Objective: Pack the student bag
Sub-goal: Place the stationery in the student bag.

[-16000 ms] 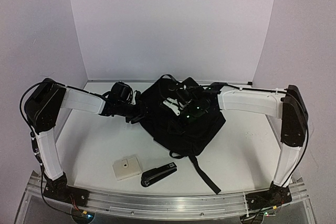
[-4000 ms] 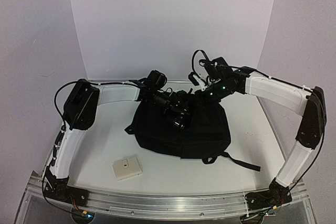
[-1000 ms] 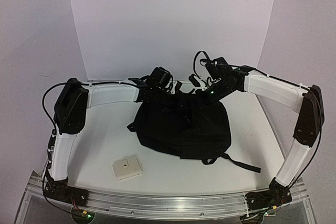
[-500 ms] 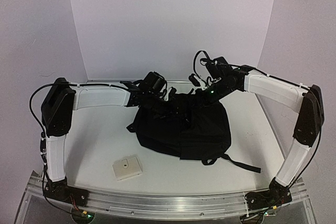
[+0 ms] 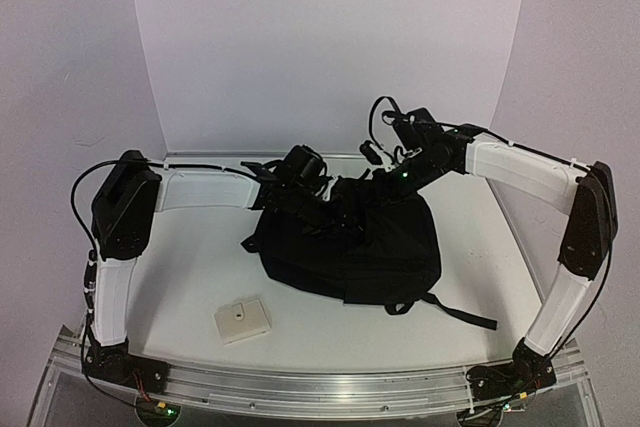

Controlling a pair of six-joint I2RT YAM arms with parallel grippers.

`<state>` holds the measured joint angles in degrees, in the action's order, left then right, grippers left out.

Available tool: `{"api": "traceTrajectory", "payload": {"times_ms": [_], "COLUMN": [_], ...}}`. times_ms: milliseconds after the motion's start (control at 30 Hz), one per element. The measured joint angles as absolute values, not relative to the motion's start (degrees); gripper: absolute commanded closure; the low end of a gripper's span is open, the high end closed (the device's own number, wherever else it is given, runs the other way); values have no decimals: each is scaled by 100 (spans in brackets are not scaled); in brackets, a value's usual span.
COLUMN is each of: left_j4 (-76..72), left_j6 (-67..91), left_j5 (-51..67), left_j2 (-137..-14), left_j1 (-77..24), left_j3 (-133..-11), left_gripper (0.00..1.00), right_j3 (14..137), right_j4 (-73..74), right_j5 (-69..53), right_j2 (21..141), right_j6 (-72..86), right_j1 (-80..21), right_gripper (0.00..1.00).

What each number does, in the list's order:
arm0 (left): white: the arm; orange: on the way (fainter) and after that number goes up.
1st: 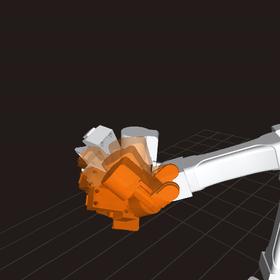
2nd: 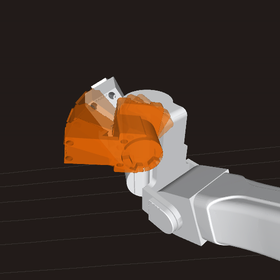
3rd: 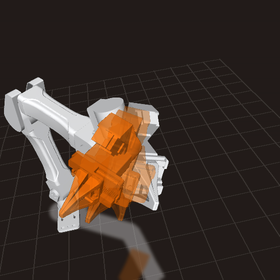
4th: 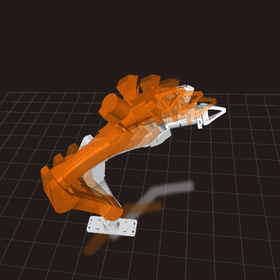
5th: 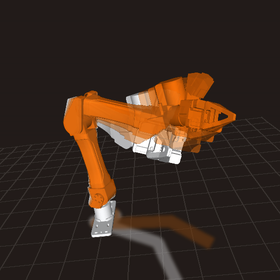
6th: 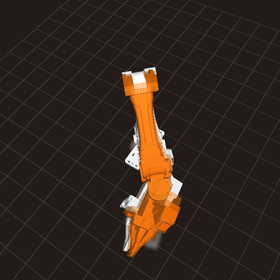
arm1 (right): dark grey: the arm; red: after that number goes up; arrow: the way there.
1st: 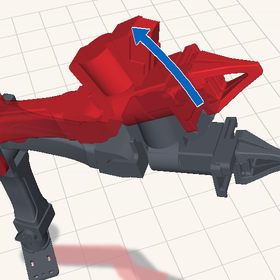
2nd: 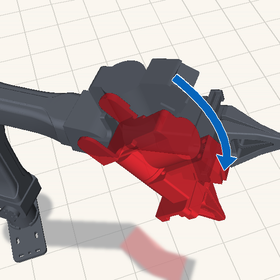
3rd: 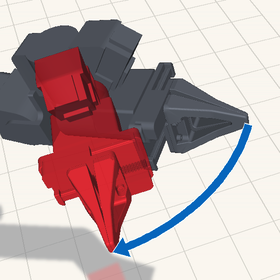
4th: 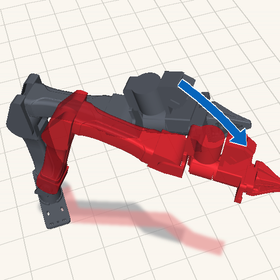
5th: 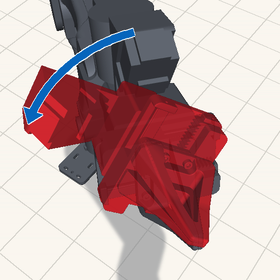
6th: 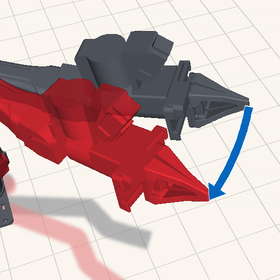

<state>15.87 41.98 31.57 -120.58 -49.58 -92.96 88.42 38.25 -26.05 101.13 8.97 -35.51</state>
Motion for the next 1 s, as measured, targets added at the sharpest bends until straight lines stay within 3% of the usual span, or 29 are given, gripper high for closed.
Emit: {"api": "traceTrajectory", "payload": {"times_ms": [100,300,533,867,1000], "left_j4": [1566,1377,1025,1519,2116], "left_j6": [4211,4169,4006,3246,2786], "left_j5": [3240,3238,3028,2015,1486], "left_j2": [-12250,-12433,-12306,-11706,-11613], "left_j1": [-4966,-5076,-5154,-5272,-5271], "left_j3": [-9465,-9662,-9410,-9370,-9614], "left_gripper": [99,99,82,78,66], "right_j3": [8853,8895,8895,8895,8895], "right_j4": [3837,3884,3888,3865,3865], "right_j5": [-2624,-2620,-2626,-2653,-2691], "right_j2": [10118,10158,10158,10155,10151], "right_j6": [914,934,934,930,933], "right_j1": [-3514,-3456,-3452,-3423,-3397], "right_gripper": [100,100,100,100,100]}}
